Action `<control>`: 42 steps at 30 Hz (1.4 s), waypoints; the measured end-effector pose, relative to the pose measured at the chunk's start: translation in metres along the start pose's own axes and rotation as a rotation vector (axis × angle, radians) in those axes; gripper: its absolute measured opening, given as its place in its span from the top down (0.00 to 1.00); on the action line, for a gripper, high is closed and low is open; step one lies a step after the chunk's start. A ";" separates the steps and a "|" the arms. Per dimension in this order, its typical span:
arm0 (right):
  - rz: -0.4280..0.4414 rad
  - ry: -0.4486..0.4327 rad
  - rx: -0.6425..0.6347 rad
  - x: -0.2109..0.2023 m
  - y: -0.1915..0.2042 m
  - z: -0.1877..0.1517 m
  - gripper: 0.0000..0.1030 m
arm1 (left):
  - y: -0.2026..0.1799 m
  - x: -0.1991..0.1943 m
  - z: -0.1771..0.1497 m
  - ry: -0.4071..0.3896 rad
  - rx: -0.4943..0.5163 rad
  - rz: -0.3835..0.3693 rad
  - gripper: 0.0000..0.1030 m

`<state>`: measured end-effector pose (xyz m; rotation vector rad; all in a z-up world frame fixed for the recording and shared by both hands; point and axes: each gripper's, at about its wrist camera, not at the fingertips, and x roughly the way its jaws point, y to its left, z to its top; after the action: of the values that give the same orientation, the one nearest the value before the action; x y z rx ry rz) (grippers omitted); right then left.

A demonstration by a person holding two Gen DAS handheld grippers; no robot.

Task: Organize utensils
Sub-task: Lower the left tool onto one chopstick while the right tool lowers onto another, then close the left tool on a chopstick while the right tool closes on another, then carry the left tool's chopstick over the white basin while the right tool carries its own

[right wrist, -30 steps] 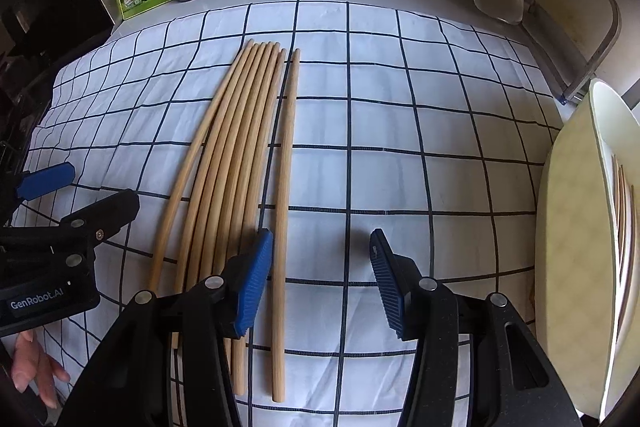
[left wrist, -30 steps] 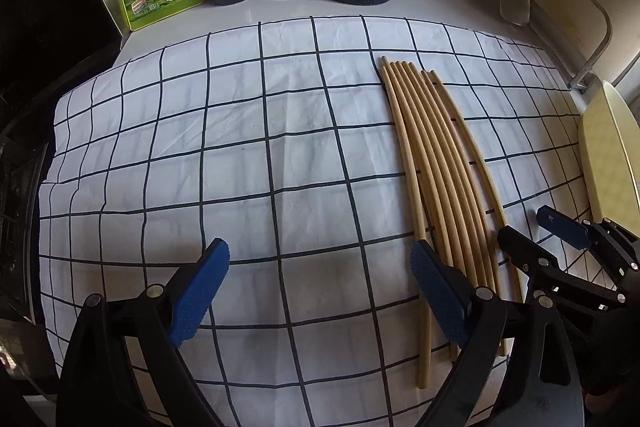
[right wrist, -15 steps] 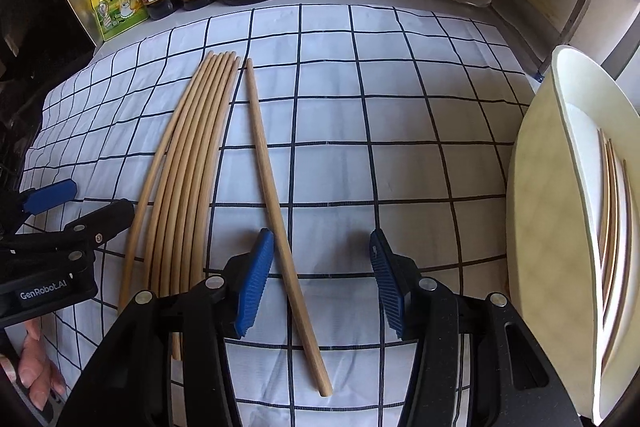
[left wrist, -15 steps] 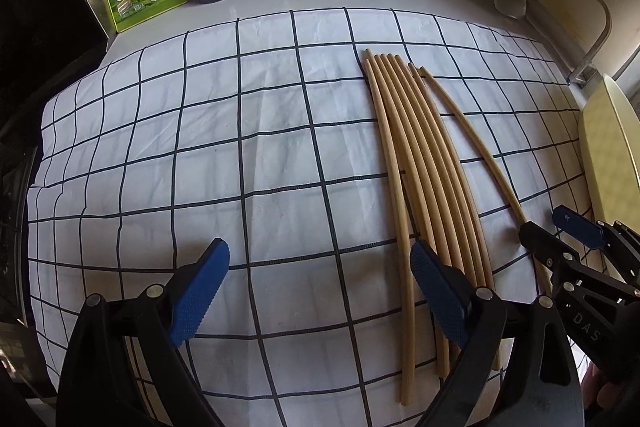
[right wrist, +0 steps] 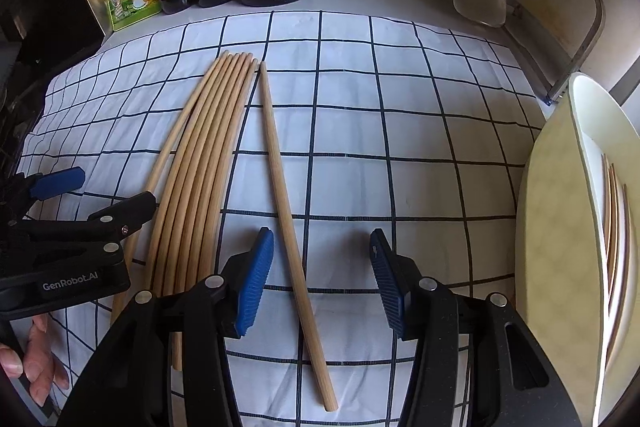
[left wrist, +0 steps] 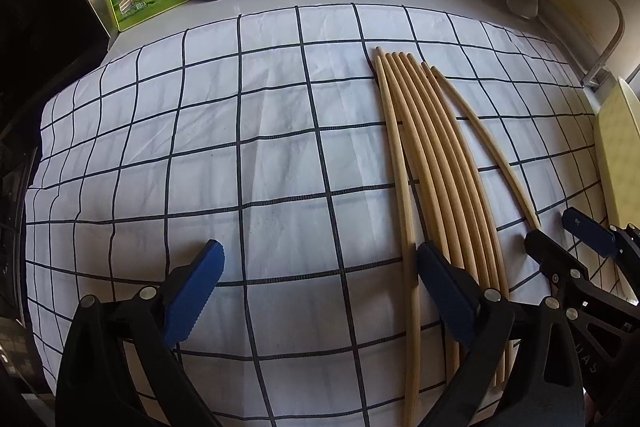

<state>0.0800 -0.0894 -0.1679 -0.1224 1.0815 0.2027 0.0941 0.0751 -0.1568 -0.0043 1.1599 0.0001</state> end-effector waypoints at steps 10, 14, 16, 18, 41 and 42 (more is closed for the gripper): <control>0.030 0.008 -0.077 0.001 0.017 0.005 0.88 | -0.014 -0.013 -0.002 -0.035 0.092 -0.039 0.85; 0.039 0.011 -0.046 0.000 0.015 0.004 0.94 | -0.018 -0.013 -0.001 -0.016 0.120 -0.042 0.93; 0.060 0.014 -0.011 0.000 0.011 0.003 0.94 | -0.015 -0.014 -0.002 -0.007 0.121 -0.047 0.93; 0.088 0.021 0.037 -0.002 0.006 0.001 0.94 | -0.013 -0.015 -0.002 0.002 0.121 -0.045 0.93; 0.173 -0.161 0.138 -0.112 -0.020 -0.004 0.94 | -0.013 -0.097 0.021 -0.080 0.104 -0.102 0.93; 0.171 -0.170 0.144 -0.117 -0.024 -0.005 0.94 | -0.018 -0.102 0.023 -0.091 0.113 -0.105 0.93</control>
<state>0.0284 -0.1261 -0.0668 0.1160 0.9335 0.2831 0.0744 0.0570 -0.0546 0.0343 1.0661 -0.1562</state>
